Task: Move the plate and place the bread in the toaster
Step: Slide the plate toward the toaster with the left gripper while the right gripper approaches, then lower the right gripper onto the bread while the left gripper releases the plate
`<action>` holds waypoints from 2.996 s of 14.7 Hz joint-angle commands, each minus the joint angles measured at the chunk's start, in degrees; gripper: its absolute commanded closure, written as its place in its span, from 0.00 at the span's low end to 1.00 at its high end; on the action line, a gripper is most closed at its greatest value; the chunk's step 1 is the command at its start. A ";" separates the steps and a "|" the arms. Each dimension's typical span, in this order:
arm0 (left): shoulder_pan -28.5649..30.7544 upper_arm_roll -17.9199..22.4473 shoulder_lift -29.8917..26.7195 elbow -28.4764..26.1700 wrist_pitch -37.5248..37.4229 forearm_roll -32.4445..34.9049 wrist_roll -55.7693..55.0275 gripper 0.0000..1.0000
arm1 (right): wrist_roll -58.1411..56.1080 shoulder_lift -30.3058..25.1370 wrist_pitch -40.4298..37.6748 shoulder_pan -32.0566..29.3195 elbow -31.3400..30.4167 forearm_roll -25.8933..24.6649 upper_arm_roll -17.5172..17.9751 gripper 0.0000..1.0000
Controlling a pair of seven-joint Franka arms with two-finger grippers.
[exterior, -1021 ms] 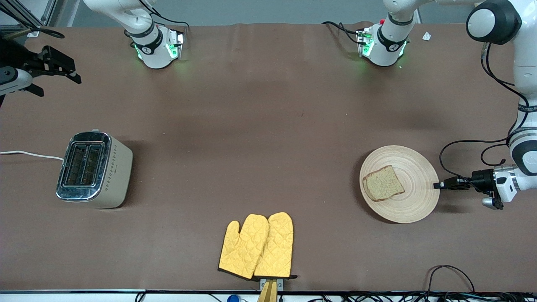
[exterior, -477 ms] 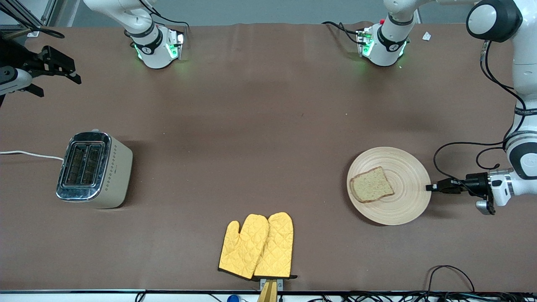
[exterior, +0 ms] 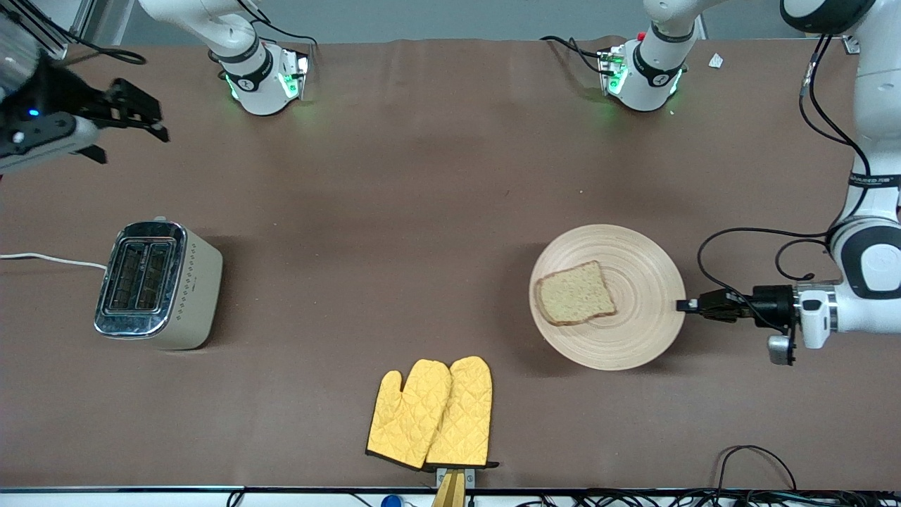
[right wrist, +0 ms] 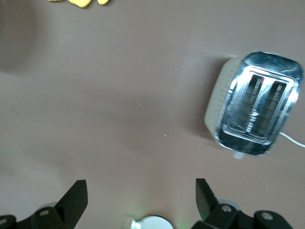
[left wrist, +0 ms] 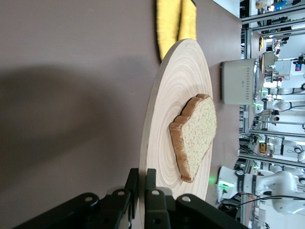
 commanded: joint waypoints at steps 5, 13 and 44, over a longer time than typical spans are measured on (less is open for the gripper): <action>-6.71 -13.42 -1.08 -14.36 23.84 -5.24 -2.56 1.00 | 19.82 2.61 21.53 13.44 -12.01 0.16 -0.19 0.00; -19.12 -13.42 4.28 -15.95 36.08 -14.84 -1.25 0.99 | 26.44 13.79 41.13 16.79 -16.66 -0.02 -0.28 0.00; -4.71 -8.97 -28.47 -10.50 7.03 38.56 -48.57 0.00 | 30.40 28.12 67.70 23.91 -30.12 -5.03 -0.45 0.29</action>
